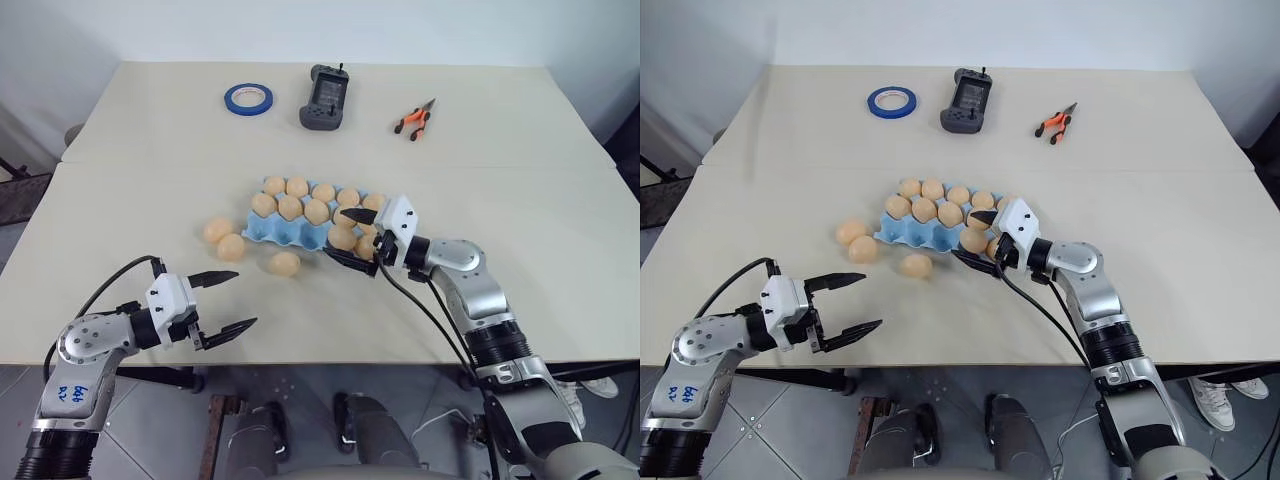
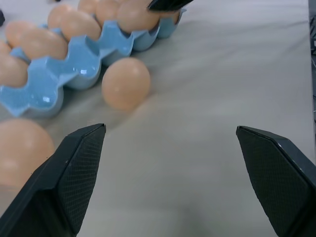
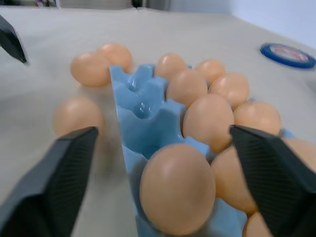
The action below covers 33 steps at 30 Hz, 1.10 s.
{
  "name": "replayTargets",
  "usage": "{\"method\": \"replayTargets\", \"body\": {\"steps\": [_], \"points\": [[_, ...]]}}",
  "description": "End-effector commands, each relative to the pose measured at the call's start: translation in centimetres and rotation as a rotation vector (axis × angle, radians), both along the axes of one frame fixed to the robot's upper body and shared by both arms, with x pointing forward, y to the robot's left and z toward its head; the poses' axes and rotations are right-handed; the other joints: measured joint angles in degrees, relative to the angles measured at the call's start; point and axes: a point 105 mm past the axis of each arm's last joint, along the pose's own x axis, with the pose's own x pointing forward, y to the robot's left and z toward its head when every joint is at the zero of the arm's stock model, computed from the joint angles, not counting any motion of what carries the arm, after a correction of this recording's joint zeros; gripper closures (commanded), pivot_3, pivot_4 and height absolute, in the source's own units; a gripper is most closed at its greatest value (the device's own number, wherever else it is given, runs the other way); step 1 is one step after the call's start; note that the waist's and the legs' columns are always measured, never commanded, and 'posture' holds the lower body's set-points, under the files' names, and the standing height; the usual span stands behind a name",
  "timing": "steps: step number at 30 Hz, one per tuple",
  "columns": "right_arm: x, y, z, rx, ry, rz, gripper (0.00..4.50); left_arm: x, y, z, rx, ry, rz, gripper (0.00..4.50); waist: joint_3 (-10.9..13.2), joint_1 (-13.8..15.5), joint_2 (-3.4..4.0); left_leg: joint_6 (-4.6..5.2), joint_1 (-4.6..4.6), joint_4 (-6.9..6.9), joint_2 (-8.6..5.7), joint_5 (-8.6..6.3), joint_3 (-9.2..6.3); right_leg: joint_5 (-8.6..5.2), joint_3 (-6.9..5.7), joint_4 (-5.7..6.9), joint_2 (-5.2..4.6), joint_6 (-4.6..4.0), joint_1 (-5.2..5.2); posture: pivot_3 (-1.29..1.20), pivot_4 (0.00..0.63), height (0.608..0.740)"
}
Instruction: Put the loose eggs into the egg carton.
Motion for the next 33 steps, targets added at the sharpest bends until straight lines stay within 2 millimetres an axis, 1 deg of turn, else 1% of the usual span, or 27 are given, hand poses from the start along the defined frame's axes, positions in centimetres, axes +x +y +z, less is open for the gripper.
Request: {"method": "replayTargets", "body": {"steps": [1,4,6,7,8,10,13,16,19,21,23,26,29,33], "points": [[-2.4,-2.8,2.4,0.050,-0.081,0.043,0.07,-0.2,0.7,1.3,-0.031,-0.044,0.039,0.00,0.00,0.37,0.00,0.00,-0.01,0.00,-0.01,0.00,-0.05,-0.01,-0.03,-0.02,0.00,0.00,0.02,0.00,0.150,0.740],[-4.2,-5.5,2.2,0.043,-0.093,0.050,0.07,-0.2,1.0,1.4,-0.033,-0.042,0.050,0.00,0.00,0.90,0.00,0.06,0.00,0.01,-0.03,-0.05,-0.08,0.00,-0.07,-0.14,-0.03,0.02,0.14,0.00,0.150,0.740],[-5.1,-7.2,1.5,0.010,-0.059,0.030,0.07,-0.2,1.4,1.4,-0.038,-0.036,0.062,0.00,0.00,1.18,0.00,0.06,0.05,0.03,-0.03,-0.05,-0.09,-0.01,-0.08,-0.20,-0.02,0.00,0.23,0.00,0.150,0.740],[-5.4,-7.8,1.1,-0.015,-0.048,0.020,0.07,-0.1,1.6,1.4,-0.037,-0.037,0.070,0.00,0.00,1.21,0.00,0.06,0.07,0.05,-0.03,-0.06,-0.09,-0.06,-0.07,-0.20,-0.02,-0.08,0.25,0.00,0.150,0.740],[-5.8,-8.5,0.7,-0.028,-0.027,0.012,0.07,-0.1,1.8,1.5,-0.041,-0.038,0.081,0.00,0.00,1.17,0.00,0.06,0.08,0.06,-0.03,-0.05,-0.08,-0.24,-0.05,-0.21,-0.02,-0.42,0.25,0.00,0.150,0.740],[-6.4,-9.5,0.3,-0.025,0.006,-0.002,0.07,0.0,2.2,1.5,-0.041,-0.038,0.097,0.00,0.00,1.10,0.00,0.06,0.20,0.11,-0.02,-0.05,-0.08,-0.35,-0.03,-0.20,-0.01,-0.60,0.38,0.00,0.150,0.740],[-7.2,-10.5,-0.2,-0.027,0.017,-0.024,0.07,0.0,2.8,1.5,-0.030,-0.044,0.121,0.00,0.00,1.19,0.00,0.06,0.41,0.12,-0.02,-0.06,-0.09,-0.38,-0.01,-0.23,0.02,-0.66,0.58,0.00,0.150,0.740],[-7.6,-10.7,-0.5,-0.026,0.018,-0.034,0.07,0.2,3.1,1.6,-0.035,-0.051,0.140,0.00,0.00,1.20,0.00,0.07,0.44,0.12,-0.03,-0.06,-0.08,-0.39,0.01,-0.30,0.02,-0.67,0.64,0.00,0.150,0.740],[-8.0,-10.9,-1.6,-0.053,0.042,-0.034,0.07,0.6,2.9,1.5,-0.038,-0.047,0.143,0.00,0.00,1.38,0.00,0.08,0.43,0.12,-0.04,-0.06,-0.07,-0.37,0.04,-0.36,0.02,-0.64,0.66,0.00,0.150,0.740],[-8.4,-11.1,-2.2,-0.081,0.045,-0.030,0.07,0.9,2.3,1.5,-0.047,-0.043,0.136,0.00,0.00,1.51,0.00,0.08,0.42,0.11,-0.04,-0.07,-0.08,-0.37,0.03,-0.40,0.02,-0.64,0.67,0.00,0.150,0.740],[-8.6,-11.0,-2.2,-0.081,0.042,-0.027,0.07,1.2,1.5,1.5,-0.055,-0.042,0.120,0.00,0.00,1.63,0.00,0.09,0.42,0.09,-0.04,-0.07,-0.07,-0.37,0.02,-0.42,0.02,-0.64,0.67,0.00,0.150,0.740],[-8.4,-11.0,-1.5,-0.071,0.022,-0.042,0.07,2.2,-0.6,1.8,-0.069,-0.039,0.076,0.00,0.00,1.73,0.00,0.10,0.42,0.10,-0.05,-0.07,-0.06,-0.36,0.04,-0.42,0.01,-0.62,0.68,0.00,0.150,0.740],[-8.6,-10.8,-1.9,-0.093,0.029,-0.032,0.07,3.3,-2.5,1.7,-0.076,-0.038,0.051,0.00,0.00,1.84,-0.01,0.10,0.43,0.15,-0.05,-0.07,-0.07,-0.33,0.03,-0.42,0.02,-0.57,0.73,0.00,0.150,0.740],[-8.6,-10.2,-1.9,-0.094,0.025,-0.024,0.07,5.0,-5.1,0.7,-0.061,-0.030,0.038,0.00,0.00,1.84,-0.01,0.13,0.43,0.16,-0.08,-0.07,-0.05,-0.28,0.04,-0.41,0.03,-0.48,0.75,0.00,0.150,0.740]]}}
